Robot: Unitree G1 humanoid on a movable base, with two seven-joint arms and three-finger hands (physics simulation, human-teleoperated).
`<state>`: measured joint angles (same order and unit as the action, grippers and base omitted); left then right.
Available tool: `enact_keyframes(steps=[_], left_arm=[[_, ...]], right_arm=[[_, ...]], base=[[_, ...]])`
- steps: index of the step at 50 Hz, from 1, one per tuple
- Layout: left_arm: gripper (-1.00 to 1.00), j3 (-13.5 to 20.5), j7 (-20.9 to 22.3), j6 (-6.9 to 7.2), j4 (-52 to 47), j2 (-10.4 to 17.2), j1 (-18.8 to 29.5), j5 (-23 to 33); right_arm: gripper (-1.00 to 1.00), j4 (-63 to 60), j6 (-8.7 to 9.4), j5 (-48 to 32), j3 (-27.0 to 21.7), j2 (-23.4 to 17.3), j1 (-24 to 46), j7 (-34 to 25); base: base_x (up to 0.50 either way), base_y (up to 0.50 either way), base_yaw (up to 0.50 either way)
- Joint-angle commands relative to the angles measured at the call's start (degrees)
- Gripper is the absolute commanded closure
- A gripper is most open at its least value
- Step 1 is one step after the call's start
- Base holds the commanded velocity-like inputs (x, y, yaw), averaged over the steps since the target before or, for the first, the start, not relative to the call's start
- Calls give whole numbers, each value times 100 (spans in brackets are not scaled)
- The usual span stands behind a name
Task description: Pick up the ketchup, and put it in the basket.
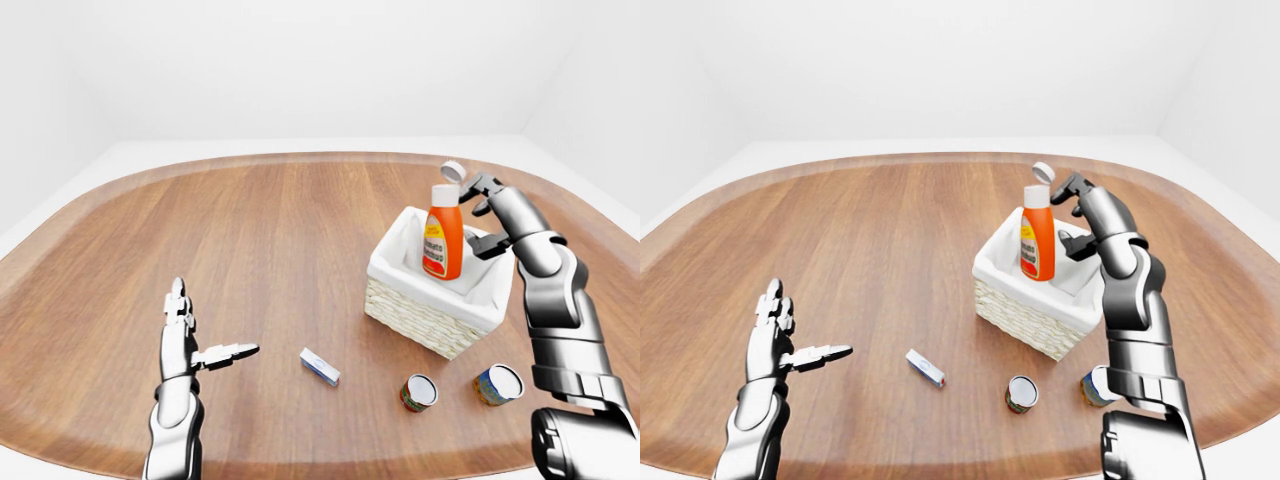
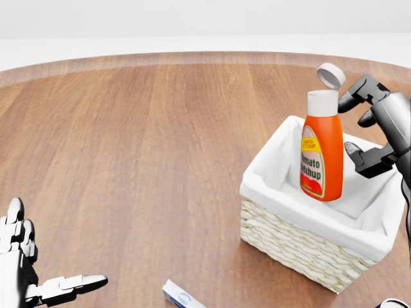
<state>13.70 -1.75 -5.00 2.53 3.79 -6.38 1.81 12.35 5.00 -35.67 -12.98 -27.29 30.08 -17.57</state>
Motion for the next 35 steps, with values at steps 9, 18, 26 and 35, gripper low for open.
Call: enact_keyframes(steps=[9, 18, 26, 35], left_arm=[[-100, -7, 9, 0, -110, -27, -38, -13], [-100, -3, 21, 0, -112, -26, -31, -22], [-100, -6, 33, 0, -130, -30, -41, -33], [-100, -11, 57, 0, -186, -44, -69, -39]], right_arm=[[100, 859, 0, -461, 77, -150, 22, 268], [100, 1240, 0, -650, 114, -158, 94, 339], [100, 1290, 0, -750, 128, -183, 101, 298], [100, 1338, 0, -807, 127, -195, 107, 288]], base=[[0, 0, 0], [0, 0, 0], [0, 0, 0], [0, 0, 0]])
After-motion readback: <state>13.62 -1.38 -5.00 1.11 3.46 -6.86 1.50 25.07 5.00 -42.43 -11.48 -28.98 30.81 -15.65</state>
